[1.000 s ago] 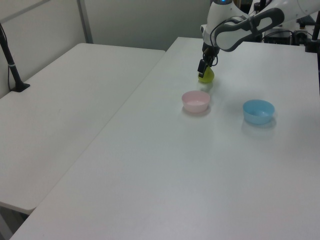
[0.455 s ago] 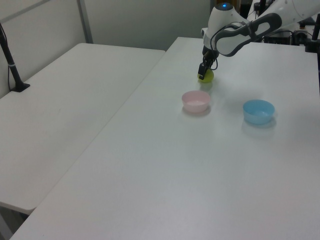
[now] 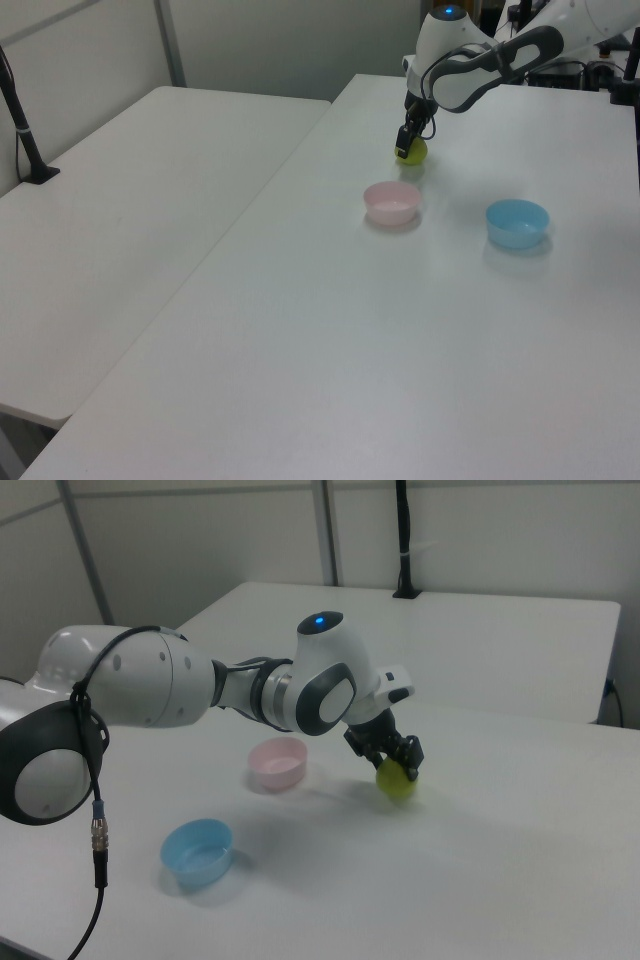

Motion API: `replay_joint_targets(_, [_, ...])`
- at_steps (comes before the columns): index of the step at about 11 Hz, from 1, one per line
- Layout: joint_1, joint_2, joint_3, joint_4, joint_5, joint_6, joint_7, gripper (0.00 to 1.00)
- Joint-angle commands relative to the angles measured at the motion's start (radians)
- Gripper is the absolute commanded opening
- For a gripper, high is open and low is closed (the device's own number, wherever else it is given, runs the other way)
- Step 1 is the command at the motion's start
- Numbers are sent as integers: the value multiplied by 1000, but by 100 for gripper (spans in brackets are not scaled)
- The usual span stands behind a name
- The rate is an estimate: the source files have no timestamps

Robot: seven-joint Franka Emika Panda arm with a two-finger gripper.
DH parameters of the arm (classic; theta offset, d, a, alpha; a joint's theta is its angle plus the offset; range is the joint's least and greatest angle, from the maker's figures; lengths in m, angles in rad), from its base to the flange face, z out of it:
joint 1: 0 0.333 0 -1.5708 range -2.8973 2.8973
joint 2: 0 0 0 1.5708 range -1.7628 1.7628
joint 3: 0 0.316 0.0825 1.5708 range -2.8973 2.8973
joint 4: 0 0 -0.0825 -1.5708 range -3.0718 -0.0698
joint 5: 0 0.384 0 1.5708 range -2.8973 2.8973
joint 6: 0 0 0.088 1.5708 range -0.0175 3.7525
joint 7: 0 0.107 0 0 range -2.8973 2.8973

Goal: Place the pear in the bowl
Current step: 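Close the gripper on the green pear and lift it, then carry the held pear over the pink bowl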

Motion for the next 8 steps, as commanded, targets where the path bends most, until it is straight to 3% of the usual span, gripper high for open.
replay_joint_targets(1, [-14,-51,-1,-5,-9,5,-8,27])
replay_joint_targets(4, [0,-126,4,-41,-7,-24,1,27])
replay_joint_targets(8, [119,-245,5,-117,-12,-119,116,27])
